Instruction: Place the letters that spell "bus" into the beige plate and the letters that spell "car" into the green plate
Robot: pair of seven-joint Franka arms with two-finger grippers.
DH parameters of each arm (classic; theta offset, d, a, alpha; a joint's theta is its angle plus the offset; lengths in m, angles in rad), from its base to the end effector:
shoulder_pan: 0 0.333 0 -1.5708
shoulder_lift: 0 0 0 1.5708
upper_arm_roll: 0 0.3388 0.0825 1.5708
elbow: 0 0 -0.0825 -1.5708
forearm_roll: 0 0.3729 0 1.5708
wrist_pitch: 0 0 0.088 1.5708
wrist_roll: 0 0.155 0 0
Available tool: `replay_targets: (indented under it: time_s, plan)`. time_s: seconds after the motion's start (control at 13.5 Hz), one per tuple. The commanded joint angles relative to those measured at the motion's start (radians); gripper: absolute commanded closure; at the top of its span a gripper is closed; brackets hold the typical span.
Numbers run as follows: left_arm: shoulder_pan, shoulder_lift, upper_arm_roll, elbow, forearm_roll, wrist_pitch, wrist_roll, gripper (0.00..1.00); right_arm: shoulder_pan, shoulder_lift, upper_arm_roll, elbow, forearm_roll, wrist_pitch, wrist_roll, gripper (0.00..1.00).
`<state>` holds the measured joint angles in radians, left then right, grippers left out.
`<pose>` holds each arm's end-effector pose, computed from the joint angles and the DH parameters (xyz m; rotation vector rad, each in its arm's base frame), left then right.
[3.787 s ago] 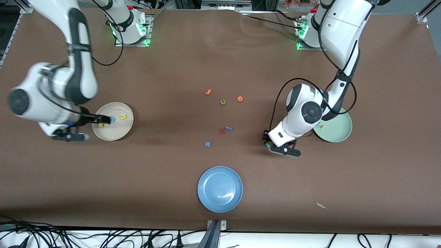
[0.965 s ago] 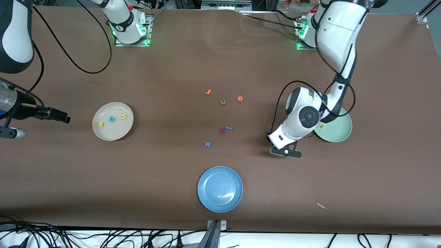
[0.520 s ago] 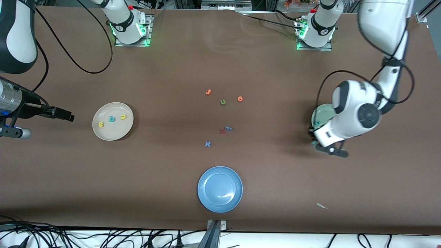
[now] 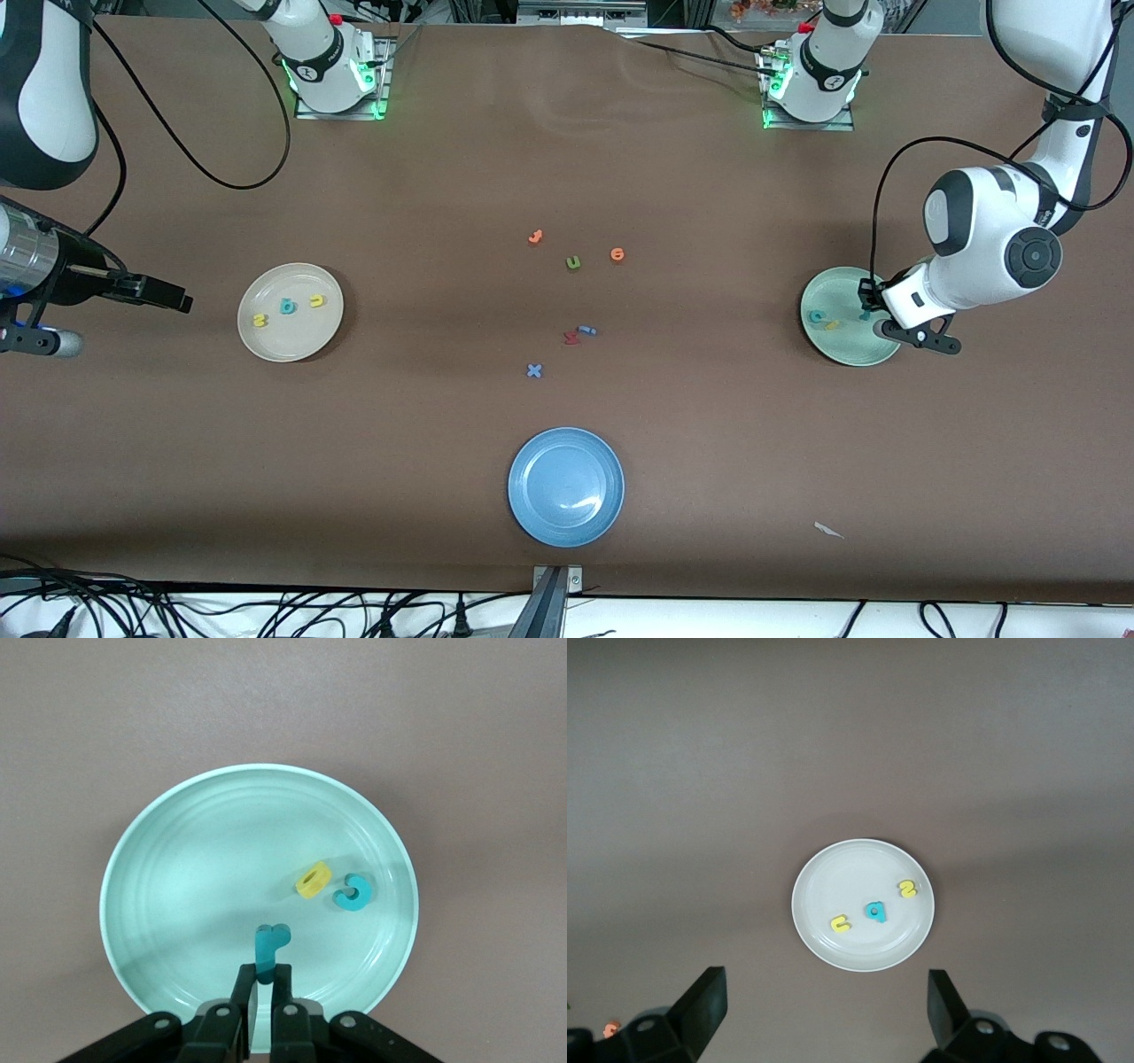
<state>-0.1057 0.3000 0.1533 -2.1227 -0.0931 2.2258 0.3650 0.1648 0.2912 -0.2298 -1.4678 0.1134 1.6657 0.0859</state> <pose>0.5427 0.0200 0.2386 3.0424 -0.3914 -0.2820 0.6308 -0.0085 0.4867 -3.0832 0.2471 0.1332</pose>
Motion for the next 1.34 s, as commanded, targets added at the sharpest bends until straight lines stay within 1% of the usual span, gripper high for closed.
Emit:
replay_targets:
  time_s: [0.0,0.07,0.22,0.37,0.45,0.52,0.59,0.74,0.82,1.04,1.26]
  plan:
    - [-0.012,-0.029,-0.008,-0.022,0.024,0.011,-0.024,0.89,0.002,-0.023,0.009,-0.023,-0.018,0.000,0.021,0.00]
    - [-0.012,-0.025,-0.009,-0.022,0.024,0.015,-0.029,0.86,0.002,-0.023,0.009,-0.023,-0.020,0.002,0.021,0.00]
    - [-0.014,-0.010,-0.009,-0.016,0.024,0.038,-0.029,0.73,0.004,-0.023,0.009,-0.023,-0.018,0.000,0.021,0.00]
    - [-0.020,0.007,-0.011,-0.016,0.021,0.066,-0.031,0.34,0.004,-0.023,0.009,-0.023,-0.018,0.000,0.020,0.00]
    - [-0.023,0.007,-0.011,-0.016,0.016,0.071,-0.031,0.27,0.004,-0.023,0.009,-0.023,-0.018,-0.001,0.020,0.00]
    - [-0.028,0.005,-0.015,-0.016,0.015,0.069,-0.031,0.04,0.002,-0.023,0.007,-0.023,-0.018,-0.001,0.020,0.00]
    - [-0.026,-0.001,-0.015,-0.017,0.015,0.069,-0.031,0.00,0.002,-0.023,0.007,-0.023,-0.018,-0.001,0.020,0.00]
    - [-0.025,-0.018,-0.015,-0.023,0.015,0.069,-0.031,0.00,0.002,-0.023,0.007,-0.023,-0.018,-0.001,0.020,0.00]
    - [-0.022,-0.042,-0.017,-0.032,0.013,0.061,-0.017,0.00,0.002,-0.023,0.007,-0.023,-0.018,-0.001,0.020,0.00]
    - [-0.014,-0.184,-0.023,-0.074,0.007,0.031,-0.017,0.00,0.002,-0.023,0.007,-0.023,-0.018,-0.001,0.020,0.00]
    - [-0.011,-0.303,-0.026,-0.068,0.013,0.012,-0.021,0.00,0.002,-0.023,0.007,-0.023,-0.018,-0.001,0.020,0.00]
